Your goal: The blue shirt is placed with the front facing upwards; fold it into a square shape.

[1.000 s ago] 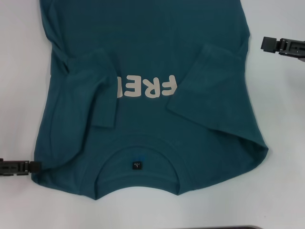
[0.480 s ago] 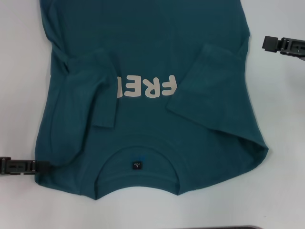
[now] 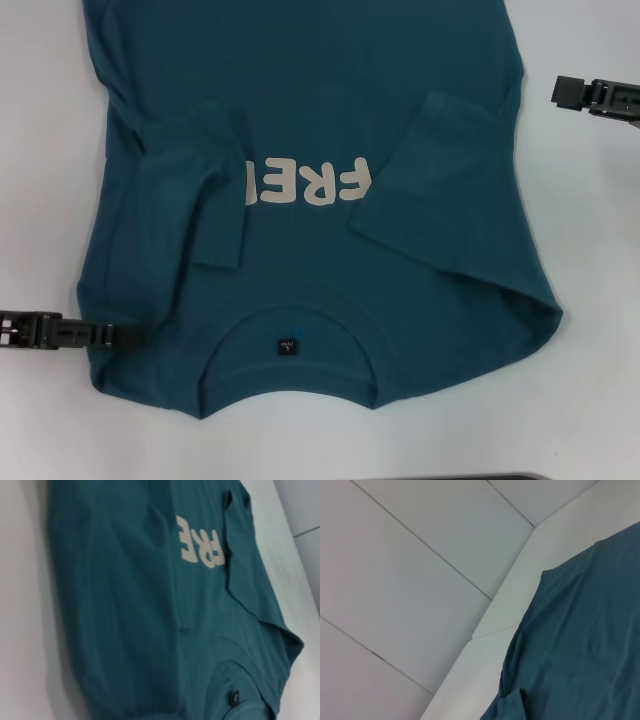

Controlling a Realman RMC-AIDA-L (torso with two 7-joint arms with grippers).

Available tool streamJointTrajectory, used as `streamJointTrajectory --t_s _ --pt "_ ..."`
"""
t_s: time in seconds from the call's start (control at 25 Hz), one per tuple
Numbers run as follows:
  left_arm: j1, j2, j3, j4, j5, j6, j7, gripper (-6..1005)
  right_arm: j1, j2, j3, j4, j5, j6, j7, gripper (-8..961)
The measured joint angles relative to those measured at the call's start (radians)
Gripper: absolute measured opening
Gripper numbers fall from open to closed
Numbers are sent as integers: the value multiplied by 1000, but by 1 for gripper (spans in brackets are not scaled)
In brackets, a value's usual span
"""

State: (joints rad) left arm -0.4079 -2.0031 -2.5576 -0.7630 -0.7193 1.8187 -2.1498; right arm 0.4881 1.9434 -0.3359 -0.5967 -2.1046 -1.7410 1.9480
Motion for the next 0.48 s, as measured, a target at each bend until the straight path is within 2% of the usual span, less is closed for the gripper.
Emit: streamJointTrajectory --t_s 0.2,0.48 --pt "-3 4 0 -5 0 0 2 752 -1 0 0 0 0 0 0 548" --pt "18 37 -6 -8 0 -8 -3 752 -1 0 0 0 0 2 0 548"
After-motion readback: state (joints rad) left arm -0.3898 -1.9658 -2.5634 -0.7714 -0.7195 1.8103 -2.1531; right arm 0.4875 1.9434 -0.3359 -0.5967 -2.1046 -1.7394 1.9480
